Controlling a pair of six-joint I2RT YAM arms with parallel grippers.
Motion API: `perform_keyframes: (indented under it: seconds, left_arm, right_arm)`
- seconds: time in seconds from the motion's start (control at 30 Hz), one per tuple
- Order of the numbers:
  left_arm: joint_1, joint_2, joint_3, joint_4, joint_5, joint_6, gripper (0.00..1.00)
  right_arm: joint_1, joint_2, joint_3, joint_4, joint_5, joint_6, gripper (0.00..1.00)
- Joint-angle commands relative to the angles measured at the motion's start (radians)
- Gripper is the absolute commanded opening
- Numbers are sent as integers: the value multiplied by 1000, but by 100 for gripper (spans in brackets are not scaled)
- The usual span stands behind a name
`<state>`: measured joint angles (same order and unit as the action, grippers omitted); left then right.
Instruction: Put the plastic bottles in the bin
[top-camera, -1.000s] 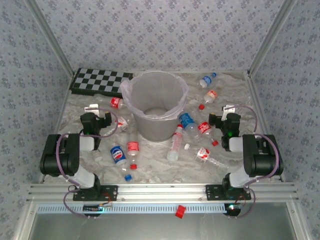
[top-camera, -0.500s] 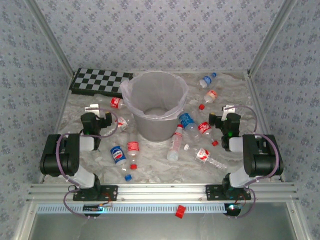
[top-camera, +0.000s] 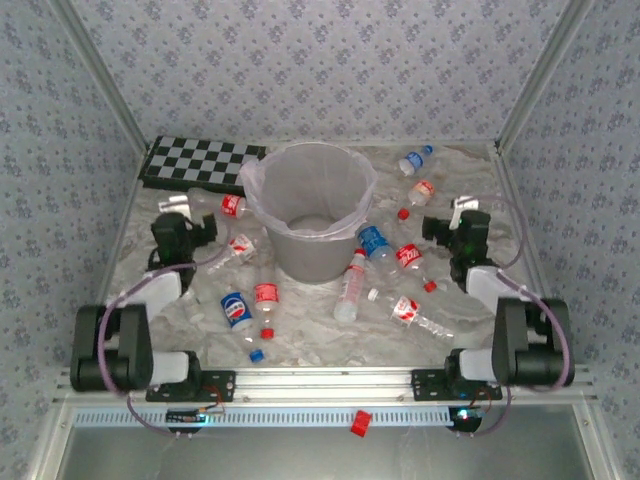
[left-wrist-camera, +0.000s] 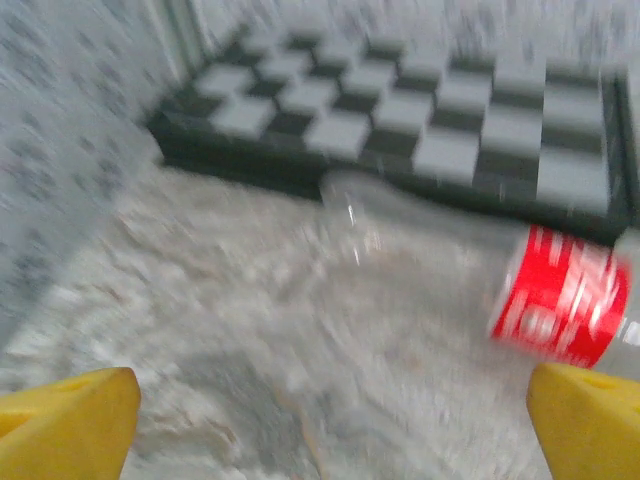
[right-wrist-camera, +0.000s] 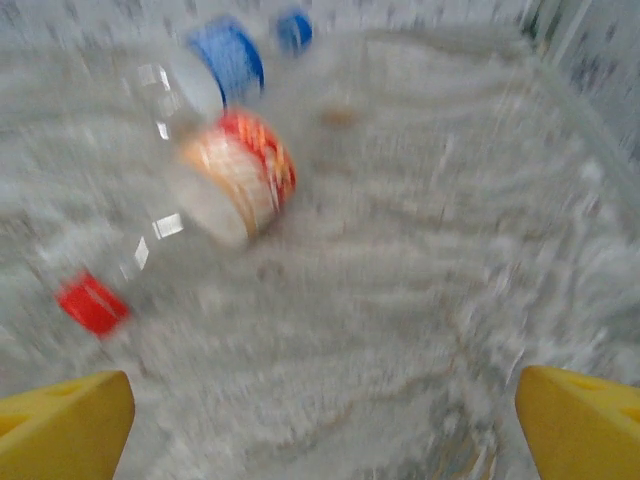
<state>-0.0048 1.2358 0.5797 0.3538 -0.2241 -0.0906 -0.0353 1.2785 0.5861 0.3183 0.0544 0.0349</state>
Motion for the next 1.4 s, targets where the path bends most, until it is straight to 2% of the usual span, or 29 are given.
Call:
perform_keyframes:
  seconds: [0.0,0.07,0.13,0.27,0.37,0.5,0.7,0.83,1.03,1.13,1.37]
  left_arm:
    - [15,-140,196,-400,-119,-147,99]
    - [33,-173,307,-559,-99,-201,99]
    - [40,-195,424,-691,-39,-227,99]
    - [35,-161,679,-901,175,-244,97]
    - [-13,-107,823,-991,346,-249,94]
    - [-139,-21,934,-1088,415,-194,92]
    - [-182,41,897,-1074,446,-176,86]
    - [-185,51,834,-1039,516,-192,80]
    - [-195,56,760,-970,595,-200,75]
    - [-195,47,770,-970,608,-203,75]
    - [-205,52,858,-969,627,-237,75]
  right_arm:
    - [-10,-99,156,-463,11,111,100]
    - [-19,-101,249,-677,22,190,100]
    - [-42,-105,306,-832,-24,259,100]
    - [-129,-119,328,-905,-152,310,100]
    - [-167,-77,377,-947,-213,351,100]
    - [-129,17,475,-985,-245,393,100]
    - [-76,249,664,-960,-240,460,99]
    - [-50,461,826,-926,-315,511,89]
    - [-32,734,1066,-947,-283,537,80]
    - [-23,833,1162,-977,-292,544,80]
    - [6,956,1292,-1009,-229,553,81]
